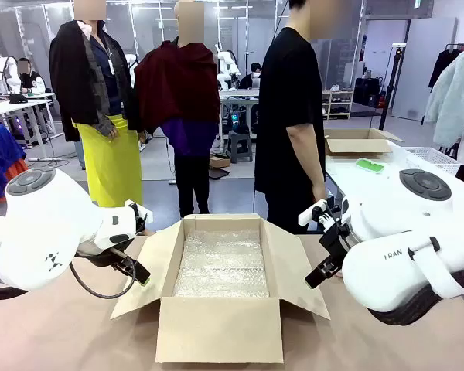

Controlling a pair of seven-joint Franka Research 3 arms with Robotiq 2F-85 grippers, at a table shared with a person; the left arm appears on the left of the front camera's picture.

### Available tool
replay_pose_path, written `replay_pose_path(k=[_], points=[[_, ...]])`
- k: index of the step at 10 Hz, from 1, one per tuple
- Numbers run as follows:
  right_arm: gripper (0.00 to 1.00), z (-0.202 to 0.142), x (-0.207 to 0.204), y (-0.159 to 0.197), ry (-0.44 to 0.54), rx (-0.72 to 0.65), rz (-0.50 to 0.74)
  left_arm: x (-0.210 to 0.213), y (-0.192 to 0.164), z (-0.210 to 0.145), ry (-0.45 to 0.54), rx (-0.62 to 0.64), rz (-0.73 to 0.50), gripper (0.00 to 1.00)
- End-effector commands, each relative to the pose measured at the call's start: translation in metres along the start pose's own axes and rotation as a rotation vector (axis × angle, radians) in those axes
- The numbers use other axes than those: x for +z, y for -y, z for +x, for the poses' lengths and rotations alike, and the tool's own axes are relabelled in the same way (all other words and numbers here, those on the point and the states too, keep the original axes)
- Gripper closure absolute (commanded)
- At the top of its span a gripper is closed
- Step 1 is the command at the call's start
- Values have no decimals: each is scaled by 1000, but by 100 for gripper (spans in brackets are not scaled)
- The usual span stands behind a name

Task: Pack the glasses set securely to prepare it for shipping.
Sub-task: Place the Glasses case inside the Package Box.

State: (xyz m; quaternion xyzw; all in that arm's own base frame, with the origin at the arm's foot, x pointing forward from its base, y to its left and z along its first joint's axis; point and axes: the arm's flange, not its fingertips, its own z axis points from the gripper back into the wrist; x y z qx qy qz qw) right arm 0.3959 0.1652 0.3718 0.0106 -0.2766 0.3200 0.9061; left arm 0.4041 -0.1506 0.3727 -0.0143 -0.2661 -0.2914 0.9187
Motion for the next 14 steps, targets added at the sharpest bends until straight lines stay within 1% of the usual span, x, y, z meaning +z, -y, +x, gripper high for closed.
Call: replay_pose_path(k=[1, 10, 11, 12, 13, 14], points=[[0, 0, 0, 0, 0, 0, 0, 0, 0, 0, 0, 0, 0, 0], [0, 0, 0, 0, 0, 1, -1, 0, 0, 0, 0, -1, 0, 0], [0, 11, 13, 12, 12, -37, 57, 19, -6, 9, 1, -23, -20, 0], [0, 16, 25, 25, 23, -59, 69, 35, -13, 14, -27, -40, -19, 0], [0, 19, 39, 39, 35, -62, 54, 51, -18, 16, -35, -56, -34, 0], [0, 21, 52, 50, 37, -61, 67, 64, -18, 16, -34, -100, -46, 0]])
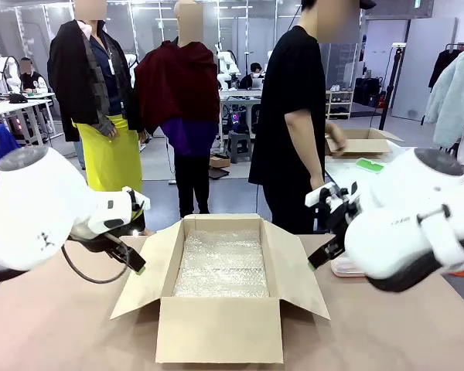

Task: Pack the glasses set securely to prepare it for shipping.
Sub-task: Place the Glasses case inside the Package Box.

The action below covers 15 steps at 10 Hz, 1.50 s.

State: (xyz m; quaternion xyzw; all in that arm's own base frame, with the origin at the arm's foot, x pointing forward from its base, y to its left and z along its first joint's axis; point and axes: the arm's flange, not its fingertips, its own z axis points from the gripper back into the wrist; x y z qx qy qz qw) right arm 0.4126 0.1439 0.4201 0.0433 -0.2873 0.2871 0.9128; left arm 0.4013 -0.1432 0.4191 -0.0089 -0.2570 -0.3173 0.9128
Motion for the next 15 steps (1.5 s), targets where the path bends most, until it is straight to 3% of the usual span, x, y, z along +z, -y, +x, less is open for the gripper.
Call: replay_pose_path(k=[1, 3, 5, 7, 8, 9, 13, 14, 15], points=[[0, 4, 26, 26, -54, 77, 47, 37, -5, -2, -17, -85, -60, 0], [0, 17, 47, 49, -122, 203, 109, 77, 2, -5, -18, -197, -101, 0], [0, 25, 60, 58, -213, 391, 196, 125, 2, -12, -16, -307, -233, 0], [0, 33, 55, 69, -190, 588, 334, 150, 0, -24, -3, -478, -305, 0], [0, 37, 55, 70, -203, 616, 289, 158, -1, -28, 14, -528, -300, 0], [0, 41, 56, 65, -172, 592, 263, 159, -2, -26, 46, -491, -289, 0], [0, 35, 59, 62, -212, 588, 279, 153, 8, -24, 11, -465, -287, 0], [0, 49, 48, 75, -371, 718, 262, 153, 8, -24, 11, -465, -287, 0], [0, 52, 30, 86, -420, 821, 257, 153, 8, -24, 11, -465, -287, 0]])
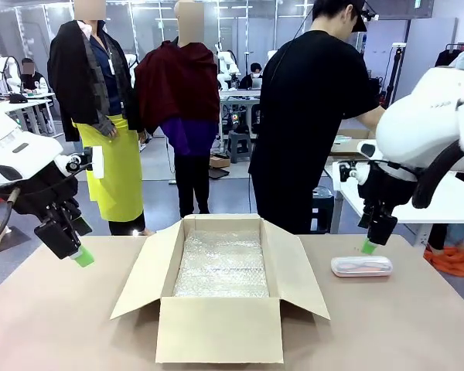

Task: Pack the glasses set securely to prepare it for shipping.
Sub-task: Place the Glasses case inside the Package Box.

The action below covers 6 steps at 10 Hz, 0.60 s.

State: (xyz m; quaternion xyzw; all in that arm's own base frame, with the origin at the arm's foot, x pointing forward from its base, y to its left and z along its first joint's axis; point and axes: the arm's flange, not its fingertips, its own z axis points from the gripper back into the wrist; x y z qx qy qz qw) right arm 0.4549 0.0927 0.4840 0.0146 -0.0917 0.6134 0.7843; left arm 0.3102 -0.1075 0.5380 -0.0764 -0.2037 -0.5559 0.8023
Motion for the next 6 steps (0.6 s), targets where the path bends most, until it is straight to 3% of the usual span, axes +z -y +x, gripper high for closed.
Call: replay_pose_path(k=[1, 6], points=[[0, 2, -21, 35, -89, 224, 23, 1, 0, 1, 14, 9, 1, 0], [0, -18, -100, 83, -107, 192, 33, 1, 0, 1, 14, 9, 1, 0]])
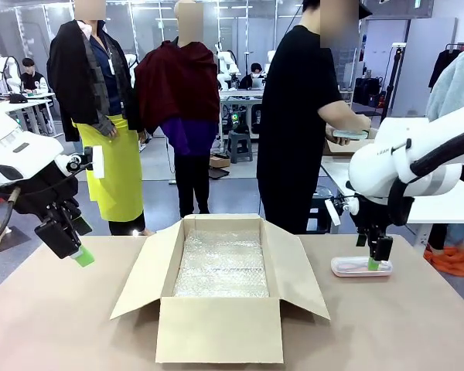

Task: Pack the glasses set securely to prepare it for shipping.
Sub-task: Place the Glasses case inside the Package Box.

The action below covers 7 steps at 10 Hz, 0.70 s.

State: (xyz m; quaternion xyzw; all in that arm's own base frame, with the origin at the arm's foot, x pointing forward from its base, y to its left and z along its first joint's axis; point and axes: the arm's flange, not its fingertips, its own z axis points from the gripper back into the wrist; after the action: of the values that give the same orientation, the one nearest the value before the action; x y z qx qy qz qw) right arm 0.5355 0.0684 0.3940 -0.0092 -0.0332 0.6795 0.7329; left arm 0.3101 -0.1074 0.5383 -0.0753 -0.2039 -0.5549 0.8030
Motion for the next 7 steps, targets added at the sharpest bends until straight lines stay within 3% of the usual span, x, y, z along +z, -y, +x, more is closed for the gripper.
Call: replay_pose_path(k=[1, 3, 5, 7], points=[[0, -3, -18, 15, 0, 30, -7, 1, 0, 1, 15, 7, -1, 0], [0, -8, -41, 31, 15, 36, -2, 1, 0, 1, 15, 7, -1, 0], [0, -8, -58, 44, -39, 29, -42, 1, 0, 1, 15, 7, -1, 0], [0, -11, -75, 51, -9, 16, -43, 1, 0, 1, 15, 7, -1, 0]])
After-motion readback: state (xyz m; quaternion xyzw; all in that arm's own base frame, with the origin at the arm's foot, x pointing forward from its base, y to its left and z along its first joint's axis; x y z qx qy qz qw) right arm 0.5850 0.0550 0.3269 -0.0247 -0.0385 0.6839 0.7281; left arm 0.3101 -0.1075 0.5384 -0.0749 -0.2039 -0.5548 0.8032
